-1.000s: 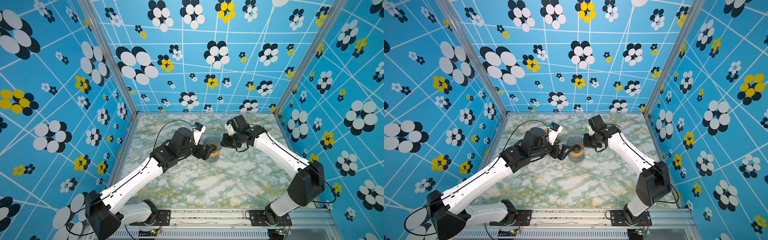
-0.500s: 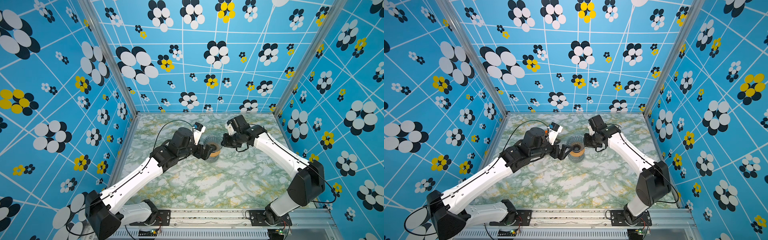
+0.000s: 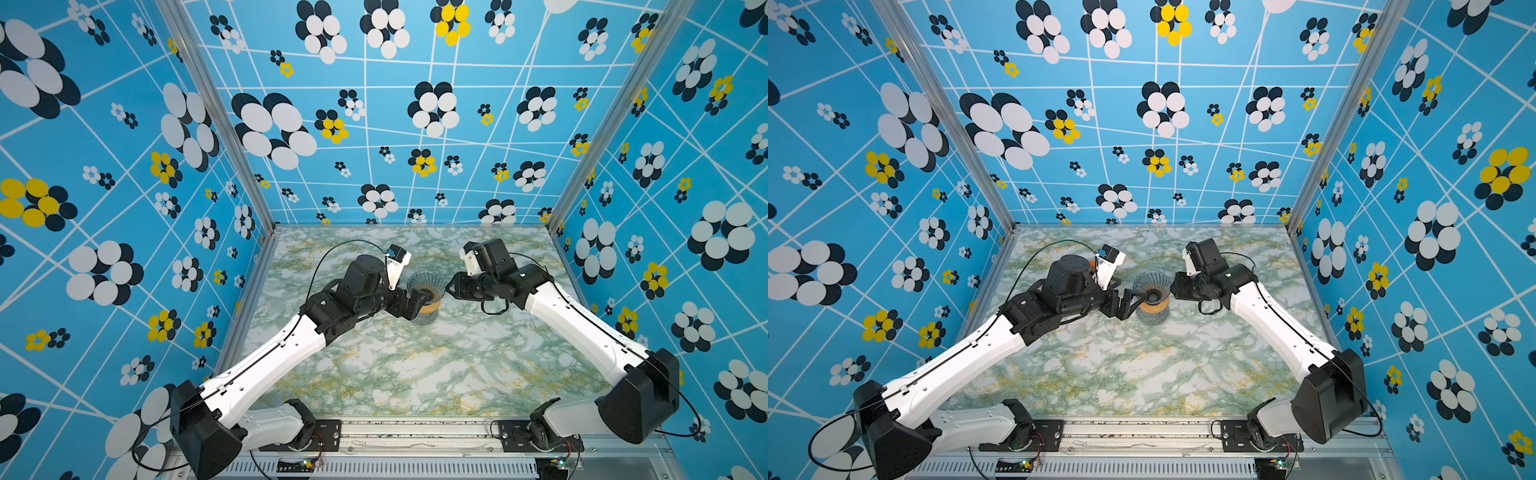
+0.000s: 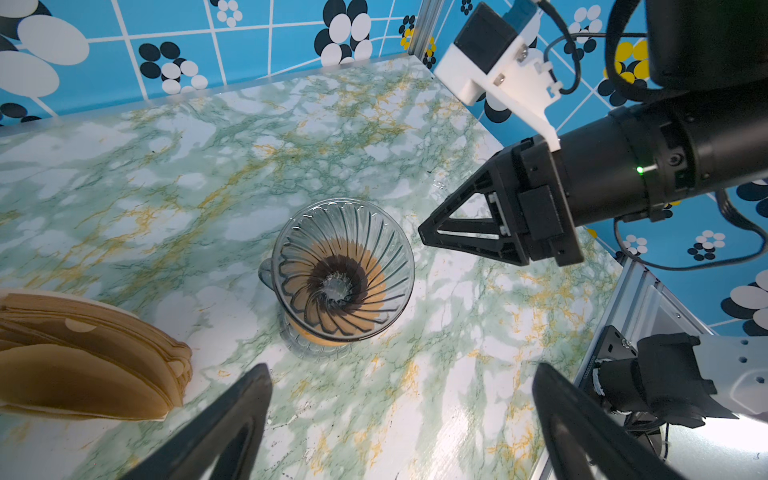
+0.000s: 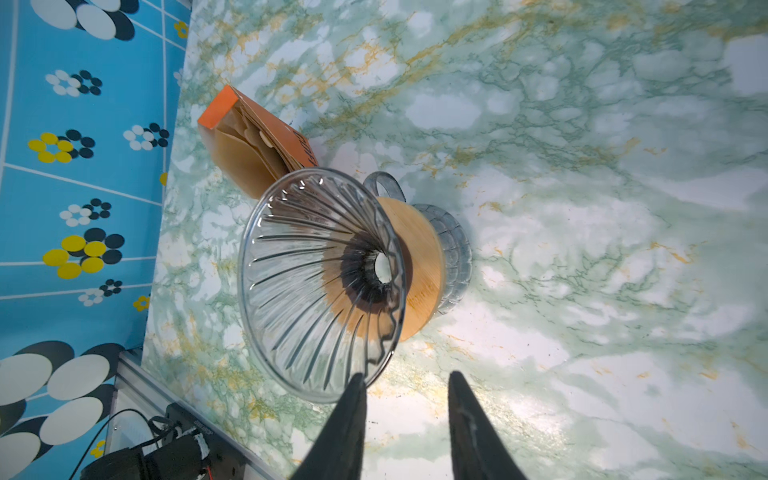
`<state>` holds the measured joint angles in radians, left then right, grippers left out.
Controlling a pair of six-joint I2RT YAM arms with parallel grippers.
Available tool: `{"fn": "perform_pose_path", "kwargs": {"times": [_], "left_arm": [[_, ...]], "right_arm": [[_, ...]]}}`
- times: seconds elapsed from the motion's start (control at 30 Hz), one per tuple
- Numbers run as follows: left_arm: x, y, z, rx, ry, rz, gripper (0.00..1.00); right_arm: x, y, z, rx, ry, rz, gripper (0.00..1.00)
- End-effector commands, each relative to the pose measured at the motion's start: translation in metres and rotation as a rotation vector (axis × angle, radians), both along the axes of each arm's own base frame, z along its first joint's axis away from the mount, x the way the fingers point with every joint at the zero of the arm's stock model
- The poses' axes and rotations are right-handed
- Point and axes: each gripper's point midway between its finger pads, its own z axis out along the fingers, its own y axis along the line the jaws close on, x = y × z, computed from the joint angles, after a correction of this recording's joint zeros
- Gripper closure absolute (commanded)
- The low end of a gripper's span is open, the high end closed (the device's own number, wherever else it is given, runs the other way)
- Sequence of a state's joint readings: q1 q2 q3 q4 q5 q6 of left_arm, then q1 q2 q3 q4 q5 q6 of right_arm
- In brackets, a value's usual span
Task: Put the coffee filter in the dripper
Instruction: 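Withdraw the right gripper while the left gripper moves to the filter box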
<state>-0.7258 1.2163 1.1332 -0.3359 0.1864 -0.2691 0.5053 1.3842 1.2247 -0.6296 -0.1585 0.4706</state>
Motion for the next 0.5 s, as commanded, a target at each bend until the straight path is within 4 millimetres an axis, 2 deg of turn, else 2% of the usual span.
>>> {"fn": "perform_pose_path", "kwargs": {"times": [0.0, 0.27, 0.47], "left_arm": [[0.004, 0.002, 0.0, -0.005, 0.002, 0.015, 0.01], [0.008, 0.006, -0.003, 0.015, -0.012, 0.039, 0.01], [0.022, 0.023, -0.018, 0.058, 0.021, 0.18, 0.0]], "right_arm": [[-0.002, -0.008, 0.014, 0.015, -0.1, -0.008, 0.62], [-0.04, -0.028, 0.023, 0.029, -0.169, 0.018, 0.55], [-0.078, -0.049, 0.036, 0.025, -0.211, 0.039, 0.47]]}}
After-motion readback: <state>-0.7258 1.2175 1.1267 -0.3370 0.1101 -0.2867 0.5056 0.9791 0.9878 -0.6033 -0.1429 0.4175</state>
